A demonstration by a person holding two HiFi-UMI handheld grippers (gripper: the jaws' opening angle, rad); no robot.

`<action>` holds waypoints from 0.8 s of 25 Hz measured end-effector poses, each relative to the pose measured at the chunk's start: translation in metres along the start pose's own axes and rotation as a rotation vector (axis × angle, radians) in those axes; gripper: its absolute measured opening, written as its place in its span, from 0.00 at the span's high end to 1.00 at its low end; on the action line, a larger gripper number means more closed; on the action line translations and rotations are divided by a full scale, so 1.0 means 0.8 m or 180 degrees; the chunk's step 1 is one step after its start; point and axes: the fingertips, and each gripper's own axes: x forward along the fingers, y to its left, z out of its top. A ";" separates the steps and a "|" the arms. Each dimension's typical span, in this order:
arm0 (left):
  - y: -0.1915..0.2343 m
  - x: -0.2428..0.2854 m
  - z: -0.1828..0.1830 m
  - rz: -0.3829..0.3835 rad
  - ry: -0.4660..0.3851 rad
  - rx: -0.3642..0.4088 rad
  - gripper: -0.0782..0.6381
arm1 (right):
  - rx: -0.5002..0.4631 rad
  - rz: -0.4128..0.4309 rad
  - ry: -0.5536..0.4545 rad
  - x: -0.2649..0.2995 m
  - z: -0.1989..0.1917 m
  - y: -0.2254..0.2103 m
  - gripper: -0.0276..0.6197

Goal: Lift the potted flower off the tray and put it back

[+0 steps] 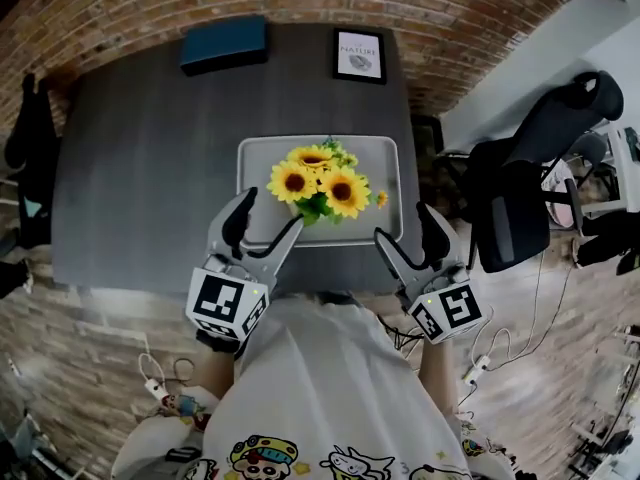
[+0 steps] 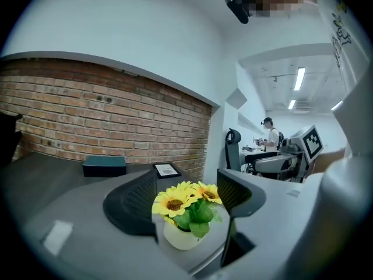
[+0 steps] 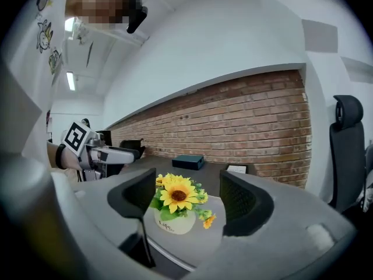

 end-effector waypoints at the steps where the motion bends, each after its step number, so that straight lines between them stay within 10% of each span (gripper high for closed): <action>1: -0.004 0.000 0.002 0.0051 0.0000 0.0009 0.43 | -0.0043 0.0078 0.0002 0.000 0.001 -0.002 0.43; 20: -0.004 -0.010 0.002 0.0250 0.0047 -0.0047 0.39 | -0.0127 0.0688 0.0013 0.037 0.008 -0.002 0.41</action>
